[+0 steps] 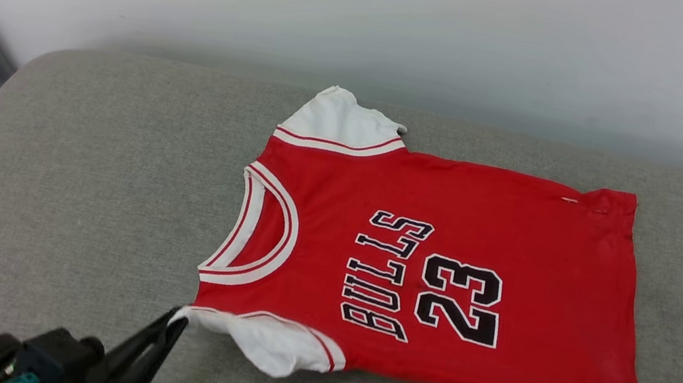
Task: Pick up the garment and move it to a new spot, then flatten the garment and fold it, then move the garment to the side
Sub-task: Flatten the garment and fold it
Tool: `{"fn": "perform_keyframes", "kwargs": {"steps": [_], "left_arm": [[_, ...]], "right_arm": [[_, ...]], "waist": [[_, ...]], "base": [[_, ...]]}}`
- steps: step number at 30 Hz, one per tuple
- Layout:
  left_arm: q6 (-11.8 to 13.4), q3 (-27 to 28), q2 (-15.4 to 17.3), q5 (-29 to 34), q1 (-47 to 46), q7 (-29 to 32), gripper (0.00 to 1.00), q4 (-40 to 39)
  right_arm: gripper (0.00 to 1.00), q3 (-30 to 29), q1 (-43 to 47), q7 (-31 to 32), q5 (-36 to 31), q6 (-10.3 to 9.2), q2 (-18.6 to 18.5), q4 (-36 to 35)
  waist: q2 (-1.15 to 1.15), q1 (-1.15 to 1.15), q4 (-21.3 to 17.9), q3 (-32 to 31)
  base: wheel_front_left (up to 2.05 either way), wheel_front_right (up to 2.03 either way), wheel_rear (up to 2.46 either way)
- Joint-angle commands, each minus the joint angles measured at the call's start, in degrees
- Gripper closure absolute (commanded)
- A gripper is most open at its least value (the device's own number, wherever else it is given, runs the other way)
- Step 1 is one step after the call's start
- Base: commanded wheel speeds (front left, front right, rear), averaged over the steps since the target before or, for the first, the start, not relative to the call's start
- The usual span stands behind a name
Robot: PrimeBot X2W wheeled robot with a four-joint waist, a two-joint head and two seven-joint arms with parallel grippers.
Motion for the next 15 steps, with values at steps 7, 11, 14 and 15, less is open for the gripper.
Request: {"fn": "perform_keyframes", "kwargs": {"steps": [7, 11, 14, 15], "left_arm": [[-1.47, 1.14, -0.39, 0.21, -8.37, 0.64, 1.00, 0.91], [-2.76, 0.96, -1.07, 0.31, -13.72, 1.13, 1.00, 3.55], [-3.94, 0.79, -1.45, 0.50, -17.41, 1.42, 1.00, 6.01], [-4.20, 0.72, -1.58, 0.59, -18.58, 1.48, 1.00, 6.94]], "right_arm": [[1.00, -1.47, -4.75, 3.94, -0.89, -0.02, 0.54, -1.26], [1.00, -1.11, -8.84, 6.18, -2.81, -0.02, 0.03, -0.21], [1.00, -0.69, -12.55, 7.88, -3.64, -0.02, 0.23, 0.75], [1.00, -0.47, -13.67, 8.46, -4.14, -0.02, 0.06, 1.30]], "waist": [[0.00, 0.00, -1.16, 3.92], [0.00, 0.00, -1.65, 7.17], [0.00, 0.00, -1.97, 9.67], [0.00, 0.00, -2.07, 10.33]], "base": [[0.00, 0.00, 0.00], [0.00, 0.00, 0.00], [0.00, 0.00, 0.00], [0.00, 0.00, 0.00]]}}
